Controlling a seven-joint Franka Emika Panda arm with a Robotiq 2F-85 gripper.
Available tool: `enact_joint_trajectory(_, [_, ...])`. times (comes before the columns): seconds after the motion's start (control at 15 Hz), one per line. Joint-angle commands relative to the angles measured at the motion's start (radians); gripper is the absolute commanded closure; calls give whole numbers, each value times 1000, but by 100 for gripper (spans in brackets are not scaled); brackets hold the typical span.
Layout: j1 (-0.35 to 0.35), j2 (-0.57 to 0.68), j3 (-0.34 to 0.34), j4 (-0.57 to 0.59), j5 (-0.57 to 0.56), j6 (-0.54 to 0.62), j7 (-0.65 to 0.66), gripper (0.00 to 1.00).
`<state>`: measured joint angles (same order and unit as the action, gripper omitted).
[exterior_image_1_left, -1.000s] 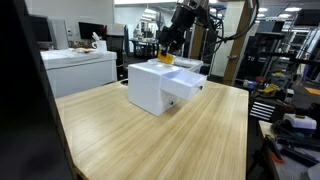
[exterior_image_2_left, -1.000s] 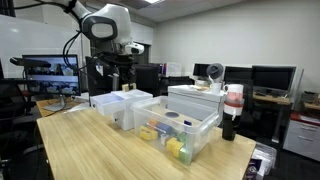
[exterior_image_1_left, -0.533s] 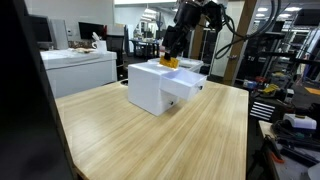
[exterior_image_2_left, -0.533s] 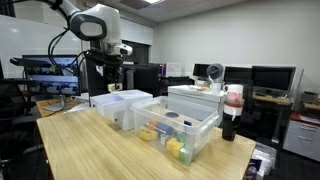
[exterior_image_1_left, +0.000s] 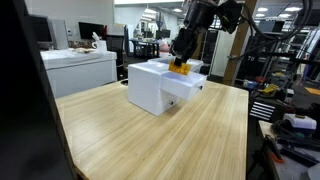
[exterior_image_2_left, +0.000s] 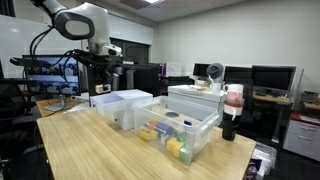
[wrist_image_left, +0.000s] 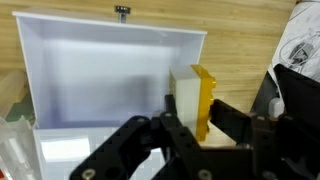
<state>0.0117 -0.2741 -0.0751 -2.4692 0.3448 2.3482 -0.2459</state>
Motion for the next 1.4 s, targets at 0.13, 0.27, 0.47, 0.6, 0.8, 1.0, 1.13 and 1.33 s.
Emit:
enact_joint_trajectory(0.13, [4,-76,1,-79,-27,-10,23,85])
enact_joint_trajectory(0.27, [2,-86,3,-94,-40,-9,27,85])
enact_joint_trajectory(0.47, [-3,-76,1,-99,-63,-9,38,85])
enact_joint_trajectory(0.6, [-4,-62,-1,-95,-77,-10,50,85])
enact_joint_trajectory(0.8, [-3,-48,-4,-86,-76,-10,57,85])
enact_joint_trajectory(1.0, [0,-38,-5,-73,-68,-3,71,85])
enact_joint_trajectory(1.13, [0,-23,-4,-63,-67,0,82,85])
enact_joint_trajectory(1.33, [0,-5,-3,-48,-65,6,93,85])
